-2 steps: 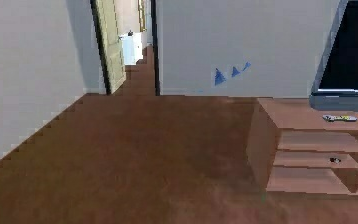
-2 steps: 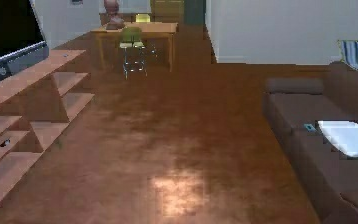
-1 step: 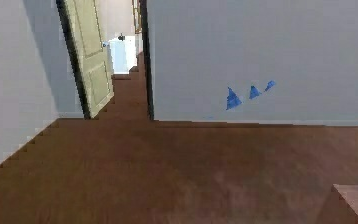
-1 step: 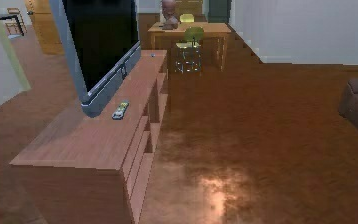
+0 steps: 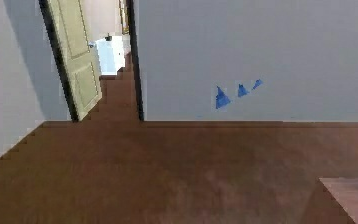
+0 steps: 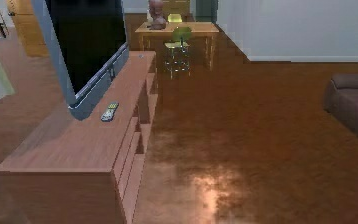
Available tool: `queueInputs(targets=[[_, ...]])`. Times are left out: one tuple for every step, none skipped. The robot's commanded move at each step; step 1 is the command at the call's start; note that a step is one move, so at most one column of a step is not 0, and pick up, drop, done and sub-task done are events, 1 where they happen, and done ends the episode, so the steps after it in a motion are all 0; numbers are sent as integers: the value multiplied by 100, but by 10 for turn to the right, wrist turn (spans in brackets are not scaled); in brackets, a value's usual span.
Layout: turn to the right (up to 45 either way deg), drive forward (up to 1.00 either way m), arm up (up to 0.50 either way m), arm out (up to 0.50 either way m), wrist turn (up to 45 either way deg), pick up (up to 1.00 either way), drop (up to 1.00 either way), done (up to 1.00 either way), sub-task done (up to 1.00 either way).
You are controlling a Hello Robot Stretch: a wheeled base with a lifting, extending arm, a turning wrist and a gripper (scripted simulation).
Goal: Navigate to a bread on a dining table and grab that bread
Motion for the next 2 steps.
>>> queueInputs(targets=[[0, 100, 0, 0, 0, 0, 0, 0, 0], [420, 0, 0, 0, 0, 0, 0, 0, 0]])
